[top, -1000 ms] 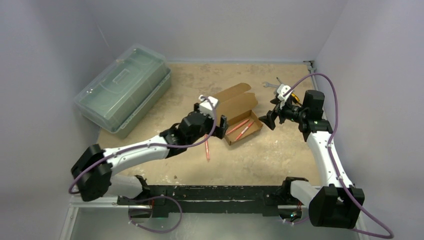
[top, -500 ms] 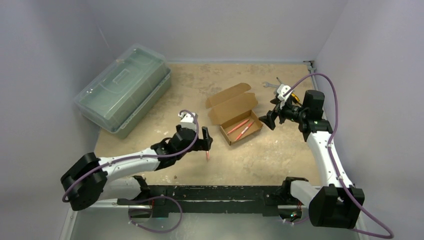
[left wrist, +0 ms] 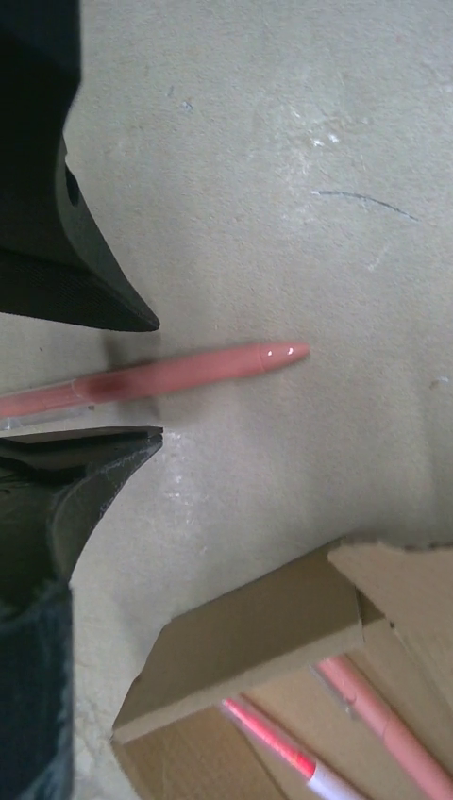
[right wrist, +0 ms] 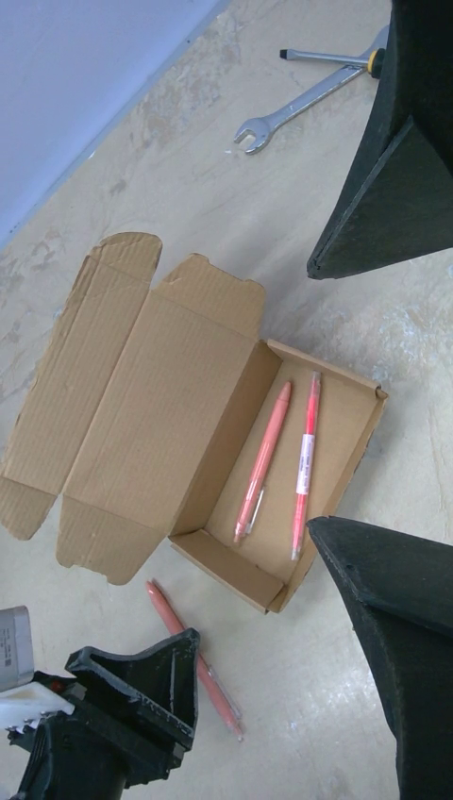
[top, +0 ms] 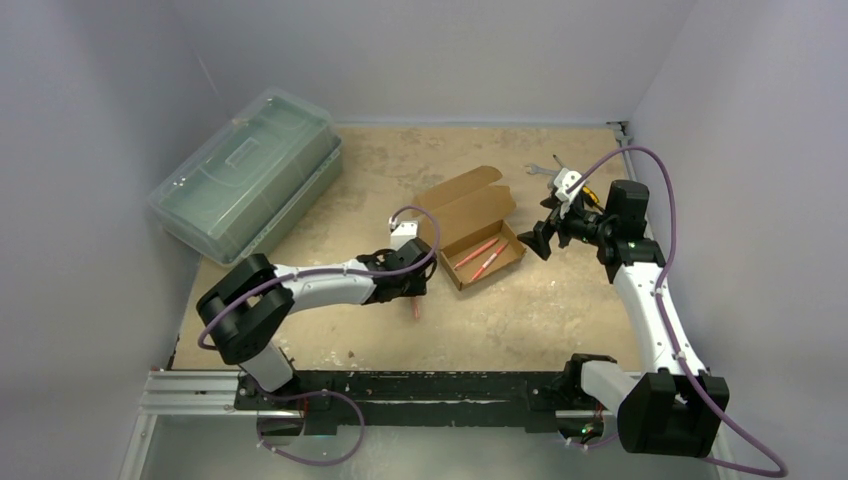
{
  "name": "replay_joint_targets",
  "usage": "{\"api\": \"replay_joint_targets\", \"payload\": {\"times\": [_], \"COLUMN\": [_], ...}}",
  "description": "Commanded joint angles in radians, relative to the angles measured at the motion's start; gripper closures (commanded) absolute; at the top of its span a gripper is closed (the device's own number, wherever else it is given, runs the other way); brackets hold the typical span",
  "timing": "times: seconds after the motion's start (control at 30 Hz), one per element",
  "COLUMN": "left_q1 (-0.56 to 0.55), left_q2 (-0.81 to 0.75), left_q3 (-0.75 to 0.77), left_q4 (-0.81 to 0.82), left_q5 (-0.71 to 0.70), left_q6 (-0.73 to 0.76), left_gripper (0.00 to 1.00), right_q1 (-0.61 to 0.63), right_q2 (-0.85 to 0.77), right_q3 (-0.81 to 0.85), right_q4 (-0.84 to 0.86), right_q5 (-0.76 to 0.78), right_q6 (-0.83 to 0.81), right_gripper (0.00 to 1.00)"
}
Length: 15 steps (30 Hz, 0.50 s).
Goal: Fold the paper box
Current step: Pick up the product from the center of the board.
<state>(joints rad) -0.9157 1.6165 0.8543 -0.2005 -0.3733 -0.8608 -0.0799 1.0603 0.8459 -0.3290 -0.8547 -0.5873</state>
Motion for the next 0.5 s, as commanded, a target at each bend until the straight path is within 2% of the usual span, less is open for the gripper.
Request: {"api": "replay_joint_targets", "payload": {"times": [0.0,0.2,0.47], "left_q1": [0.004,0.004,0.004], "left_q2": [0.046,0.106,0.105], "left_q3": [0.071,0.113,0.128], "left_q4": [-0.122,-0.169,-0.201], "left_q5": [-0.051,-0.051,-0.072], "left_q6": [-0.066,-0.074,-0.049], "left_gripper": [0.63,0.76,0.97], "right_q1": [-0.004,-0.004,-0.004], "right_q2": [-0.005,-0.005,-0.005], "right_q3": [-0.006,-0.008,-0.006], "right_q4": [0.017,0.015,0.016], "right_q5": [-0.012,-0.012,-0.010], "right_q6": [-0.010,-0.009,-0.009], "right_gripper": [0.01,0.01,0.01]}}
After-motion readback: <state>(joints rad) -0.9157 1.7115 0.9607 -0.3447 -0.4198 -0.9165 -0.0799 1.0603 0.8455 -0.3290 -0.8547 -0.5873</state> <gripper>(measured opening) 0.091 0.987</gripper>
